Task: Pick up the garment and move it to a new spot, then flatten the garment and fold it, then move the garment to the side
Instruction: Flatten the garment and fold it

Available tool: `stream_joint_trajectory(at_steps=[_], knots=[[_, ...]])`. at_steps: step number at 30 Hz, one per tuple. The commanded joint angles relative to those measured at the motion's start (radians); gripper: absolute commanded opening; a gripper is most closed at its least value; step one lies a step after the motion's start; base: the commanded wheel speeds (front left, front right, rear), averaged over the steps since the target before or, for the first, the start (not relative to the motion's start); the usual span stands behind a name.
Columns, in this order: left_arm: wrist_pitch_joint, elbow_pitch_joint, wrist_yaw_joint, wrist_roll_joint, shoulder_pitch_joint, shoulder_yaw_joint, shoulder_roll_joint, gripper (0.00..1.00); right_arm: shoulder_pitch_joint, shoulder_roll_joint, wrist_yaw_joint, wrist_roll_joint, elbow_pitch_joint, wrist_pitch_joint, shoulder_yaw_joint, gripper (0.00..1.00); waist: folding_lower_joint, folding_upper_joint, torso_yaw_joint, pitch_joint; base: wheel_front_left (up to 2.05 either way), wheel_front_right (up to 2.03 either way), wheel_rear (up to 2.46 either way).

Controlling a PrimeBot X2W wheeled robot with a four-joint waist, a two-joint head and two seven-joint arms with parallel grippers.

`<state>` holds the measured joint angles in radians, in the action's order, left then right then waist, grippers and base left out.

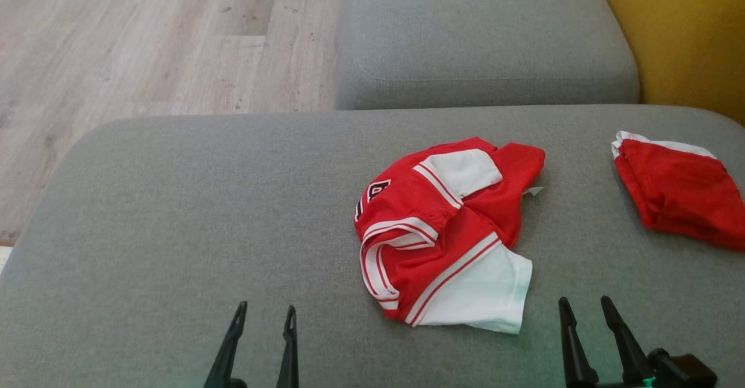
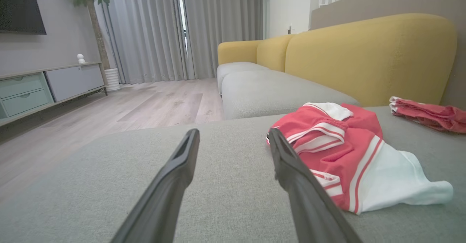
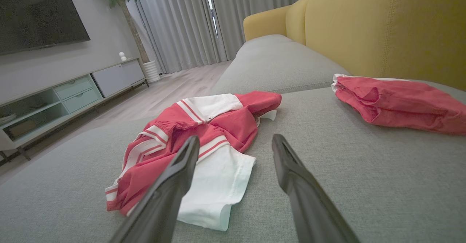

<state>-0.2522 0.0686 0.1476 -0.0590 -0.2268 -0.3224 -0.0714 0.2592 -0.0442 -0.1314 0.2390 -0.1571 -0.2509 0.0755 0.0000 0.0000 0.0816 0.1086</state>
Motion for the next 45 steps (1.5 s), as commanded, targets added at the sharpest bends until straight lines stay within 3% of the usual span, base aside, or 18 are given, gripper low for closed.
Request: stream_joint_trajectory(at_steps=[1,12,21,25,35,45], knots=[[-0.01,-0.023,-0.005,0.012,0.048,0.029,0.017,1.0,-0.045,-0.006,0.001,0.0,0.031,-0.011,0.024,1.0,0.0,0.0,-0.006,-0.008,0.0,0.0,0.0],[0.008,0.16,-0.072,0.058,0.218,-0.063,0.018,1.0,-0.078,-0.006,0.001,-0.019,0.051,-0.011,0.048,1.0,0.0,0.0,-0.065,-0.097,0.0,0.0,0.0],[0.248,0.269,-0.137,0.062,0.552,-0.277,0.021,1.0,-0.144,-0.006,0.001,-0.03,0.058,-0.011,0.081,1.0,0.0,0.0,-0.121,-0.221,0.0,0.0,0.0],[0.302,0.293,-0.121,0.048,0.668,-0.356,0.021,1.0,-0.18,-0.006,0.001,-0.034,0.053,-0.011,0.094,1.0,0.0,0.0,-0.15,-0.268,0.0,0.0,0.0],[0.333,0.481,-0.019,0.133,0.897,-0.455,0.021,1.0,-0.229,-0.006,0.001,-0.031,0.04,-0.011,0.123,1.0,0.0,0.0,-0.212,-0.329,0.0,0.0,0.0],[0.283,0.656,0.004,0.113,0.979,-0.46,0.021,1.0,-0.242,-0.006,0.001,-0.024,0.034,-0.011,0.136,1.0,0.0,0.0,-0.223,-0.343,0.0,0.0,0.0]])
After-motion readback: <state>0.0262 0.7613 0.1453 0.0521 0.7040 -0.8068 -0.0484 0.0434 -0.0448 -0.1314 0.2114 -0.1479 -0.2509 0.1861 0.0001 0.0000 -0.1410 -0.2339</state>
